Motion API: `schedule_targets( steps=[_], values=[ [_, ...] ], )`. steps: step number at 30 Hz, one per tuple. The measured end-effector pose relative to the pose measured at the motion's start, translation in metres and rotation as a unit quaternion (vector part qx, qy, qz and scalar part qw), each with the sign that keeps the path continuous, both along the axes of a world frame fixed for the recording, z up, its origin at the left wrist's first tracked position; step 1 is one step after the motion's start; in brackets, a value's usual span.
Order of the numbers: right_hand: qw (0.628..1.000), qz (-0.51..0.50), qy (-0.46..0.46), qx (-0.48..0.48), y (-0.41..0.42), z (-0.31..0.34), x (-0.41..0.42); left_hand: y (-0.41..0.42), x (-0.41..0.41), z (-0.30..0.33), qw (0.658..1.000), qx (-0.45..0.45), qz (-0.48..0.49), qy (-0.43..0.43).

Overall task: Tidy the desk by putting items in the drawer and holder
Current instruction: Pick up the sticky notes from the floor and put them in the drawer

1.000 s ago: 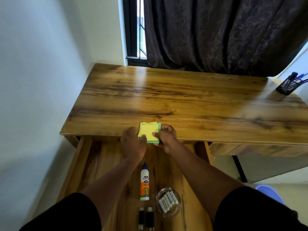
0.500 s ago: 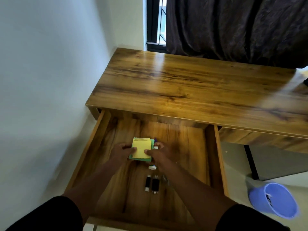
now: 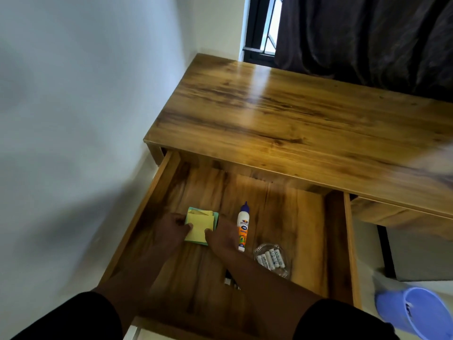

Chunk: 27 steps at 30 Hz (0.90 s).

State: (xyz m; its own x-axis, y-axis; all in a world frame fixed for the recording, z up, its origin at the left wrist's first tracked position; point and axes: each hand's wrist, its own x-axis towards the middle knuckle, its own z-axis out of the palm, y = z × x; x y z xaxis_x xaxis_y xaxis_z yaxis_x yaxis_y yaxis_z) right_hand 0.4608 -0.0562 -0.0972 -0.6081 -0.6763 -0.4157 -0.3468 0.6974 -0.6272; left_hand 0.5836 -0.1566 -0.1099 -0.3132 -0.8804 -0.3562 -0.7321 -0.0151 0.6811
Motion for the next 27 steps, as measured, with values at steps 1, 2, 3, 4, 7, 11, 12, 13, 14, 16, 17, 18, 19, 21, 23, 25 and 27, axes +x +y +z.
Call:
schedule_targets(
  steps=[1, 2, 3, 4, 7, 11, 12, 13, 14, 16, 17, 18, 19, 21, 23, 25, 27],
  values=[
    [1.000, 0.004, 0.002, 0.004, -0.003, -0.001, 0.000, -0.003, 0.000, -0.002, 1.000, -0.013, -0.008, -0.010],
    [1.000, 0.007, 0.005, 0.005, -0.006, -0.001, -0.001, -0.006, 0.000, -0.004, 1.000, -0.021, -0.012, -0.020],
    [1.000, 0.009, 0.011, 0.007, -0.008, -0.002, -0.002, -0.008, -0.001, -0.004, 0.999, -0.025, -0.015, -0.026],
    [1.000, 0.008, 0.018, 0.009, -0.010, -0.002, -0.002, -0.010, -0.001, -0.004, 0.999, -0.025, -0.015, -0.033],
    [0.999, 0.006, 0.029, 0.015, -0.017, -0.004, -0.005, -0.014, -0.004, -0.003, 0.998, -0.033, -0.014, -0.047],
    [0.998, 0.013, 0.053, 0.036, -0.021, -0.003, -0.005, -0.014, -0.004, -0.002, 0.997, -0.045, -0.017, -0.065],
    [0.997, 0.016, 0.060, 0.040, -0.021, -0.004, -0.005, -0.013, -0.004, -0.002, 0.996, -0.046, -0.019, -0.069],
    [0.997, 0.021, 0.067, 0.044, -0.021, -0.003, -0.004, -0.011, -0.005, -0.002, 0.996, -0.049, -0.021, -0.073],
    [0.996, 0.027, 0.073, 0.046, -0.021, -0.003, -0.004, -0.010, -0.005, -0.002, 0.995, -0.053, -0.024, -0.079],
    [0.996, 0.032, 0.074, 0.046, -0.020, -0.003, -0.004, -0.008, -0.007, -0.002, 0.994, -0.063, -0.028, -0.089],
    [0.996, 0.032, 0.073, 0.047, -0.020, -0.003, -0.005, -0.008, -0.008, -0.002, 0.993, -0.064, -0.027, -0.093],
    [0.996, 0.035, 0.073, 0.047, -0.020, -0.003, -0.006, -0.008, -0.009, -0.002, 0.993, -0.065, -0.024, -0.097],
    [0.995, 0.042, 0.073, 0.048, -0.020, -0.001, -0.007, -0.009, -0.010, -0.001, 0.992, -0.066, -0.025, -0.103],
    [0.994, 0.061, 0.080, 0.041, -0.018, 0.002, -0.008, -0.009, -0.011, 0.002, 0.990, -0.071, -0.036, -0.117],
    [0.993, 0.072, 0.094, 0.030, -0.017, 0.008, -0.012, -0.010, -0.013, 0.005, 0.989, -0.077, -0.045, -0.117],
    [0.991, 0.080, 0.107, 0.016, -0.015, 0.016, -0.016, -0.008, -0.016, 0.012, 0.987, -0.097, -0.056, -0.116],
    [0.988, 0.097, 0.120, 0.004, -0.009, 0.026, -0.020, -0.005, -0.017, 0.015, 0.979, -0.133, -0.088, -0.128]
  ],
)
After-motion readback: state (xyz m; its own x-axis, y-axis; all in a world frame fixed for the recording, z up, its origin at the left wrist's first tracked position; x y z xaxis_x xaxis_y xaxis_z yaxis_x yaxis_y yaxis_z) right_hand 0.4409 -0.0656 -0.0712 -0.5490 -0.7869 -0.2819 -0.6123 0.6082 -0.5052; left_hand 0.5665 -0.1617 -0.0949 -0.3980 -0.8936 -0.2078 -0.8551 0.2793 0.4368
